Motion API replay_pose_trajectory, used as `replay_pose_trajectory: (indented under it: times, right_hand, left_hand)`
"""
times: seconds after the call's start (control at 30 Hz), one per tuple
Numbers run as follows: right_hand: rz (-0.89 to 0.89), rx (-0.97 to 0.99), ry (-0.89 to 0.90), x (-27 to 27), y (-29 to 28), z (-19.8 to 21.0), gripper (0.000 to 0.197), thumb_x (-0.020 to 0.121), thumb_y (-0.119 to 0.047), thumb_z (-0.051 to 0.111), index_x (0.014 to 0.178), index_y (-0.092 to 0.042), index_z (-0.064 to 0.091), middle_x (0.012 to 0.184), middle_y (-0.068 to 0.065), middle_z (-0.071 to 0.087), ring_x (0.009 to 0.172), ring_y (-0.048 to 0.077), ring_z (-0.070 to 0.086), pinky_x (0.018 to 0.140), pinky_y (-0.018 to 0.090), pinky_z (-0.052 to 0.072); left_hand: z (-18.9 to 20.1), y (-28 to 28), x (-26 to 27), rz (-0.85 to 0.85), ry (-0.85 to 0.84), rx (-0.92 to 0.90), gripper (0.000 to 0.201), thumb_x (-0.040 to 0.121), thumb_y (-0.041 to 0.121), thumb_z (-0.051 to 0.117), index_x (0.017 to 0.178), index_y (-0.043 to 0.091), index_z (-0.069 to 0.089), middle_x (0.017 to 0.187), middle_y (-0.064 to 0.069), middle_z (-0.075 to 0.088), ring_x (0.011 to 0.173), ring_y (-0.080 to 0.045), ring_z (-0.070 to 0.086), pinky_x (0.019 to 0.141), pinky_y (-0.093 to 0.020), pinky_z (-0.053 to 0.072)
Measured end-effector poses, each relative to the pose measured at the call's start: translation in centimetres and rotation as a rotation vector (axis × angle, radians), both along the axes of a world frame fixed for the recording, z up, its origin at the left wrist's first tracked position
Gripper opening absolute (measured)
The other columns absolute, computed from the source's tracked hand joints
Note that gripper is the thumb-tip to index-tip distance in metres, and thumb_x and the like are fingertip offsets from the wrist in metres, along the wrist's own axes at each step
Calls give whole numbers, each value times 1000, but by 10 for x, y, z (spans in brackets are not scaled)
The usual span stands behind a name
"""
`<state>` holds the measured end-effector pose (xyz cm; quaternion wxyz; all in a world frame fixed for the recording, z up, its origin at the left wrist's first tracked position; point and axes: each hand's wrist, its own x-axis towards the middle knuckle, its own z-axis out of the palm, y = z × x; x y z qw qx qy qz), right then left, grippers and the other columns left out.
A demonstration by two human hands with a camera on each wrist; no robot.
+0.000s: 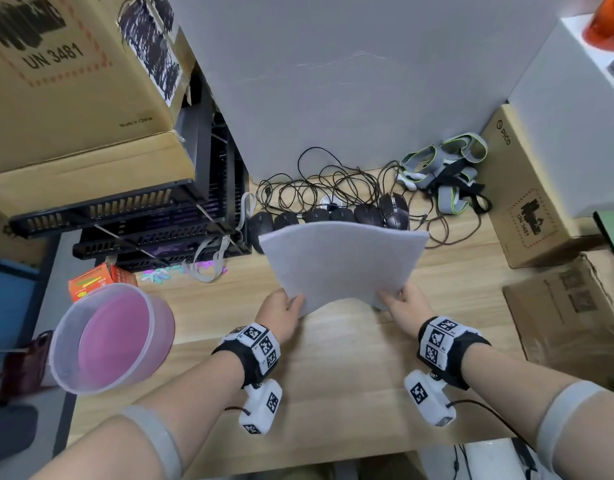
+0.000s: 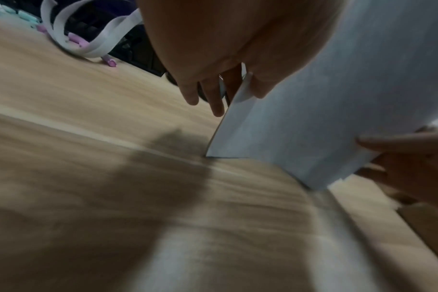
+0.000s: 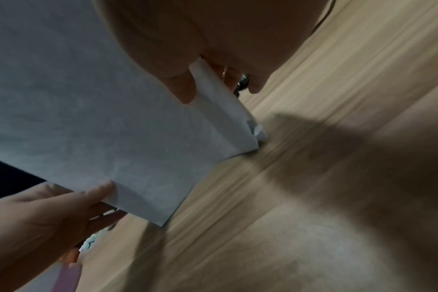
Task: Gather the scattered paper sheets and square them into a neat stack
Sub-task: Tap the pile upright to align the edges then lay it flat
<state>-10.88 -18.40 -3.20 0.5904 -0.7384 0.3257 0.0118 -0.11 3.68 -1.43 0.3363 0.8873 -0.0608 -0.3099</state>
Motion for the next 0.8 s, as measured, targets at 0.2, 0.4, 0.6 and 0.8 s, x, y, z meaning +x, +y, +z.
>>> replay_pose_trajectory:
  times: [0.2, 0.4, 0.6, 0.8]
  right_hand:
    - [15, -7, 31, -1, -7, 4, 15, 94, -3, 54, 107, -8, 60, 93, -1, 65, 86, 12, 59, 72, 18, 44]
    - [-1, 79, 88, -6, -12, 18, 19, 93, 0, 52, 108, -8, 59, 90, 0, 68, 77, 9, 63, 55, 5, 46]
    - [-62, 249, 198, -26, -5, 1, 25, 94, 2, 51, 110, -17, 57, 89, -7, 68, 79, 10, 67, 58, 18, 52]
    - [-17, 246, 308, -40, -6, -17, 40, 90, 1, 50, 127, -13, 51, 107, 3, 69, 94, 20, 67, 78, 33, 54]
  left_hand:
    - [-1, 3, 0, -29, 5, -10, 36, 99, 26, 47, 91, -3, 66, 84, -8, 66, 89, -31, 66, 74, -27, 41]
    - [14, 0, 6, -14, 220, -177, 24, 101, 28, 41, 105, 16, 61, 110, -3, 69, 97, -21, 63, 77, -30, 49]
    - [11, 9, -12, 139, 939, -282, 37, 101, 36, 45, 130, 15, 54, 127, -17, 67, 107, -39, 68, 71, -48, 60]
    - [-4, 8, -27, 12, 1035, -131, 43, 104, 35, 36, 133, 5, 48, 93, -16, 75, 70, -30, 74, 63, -34, 62]
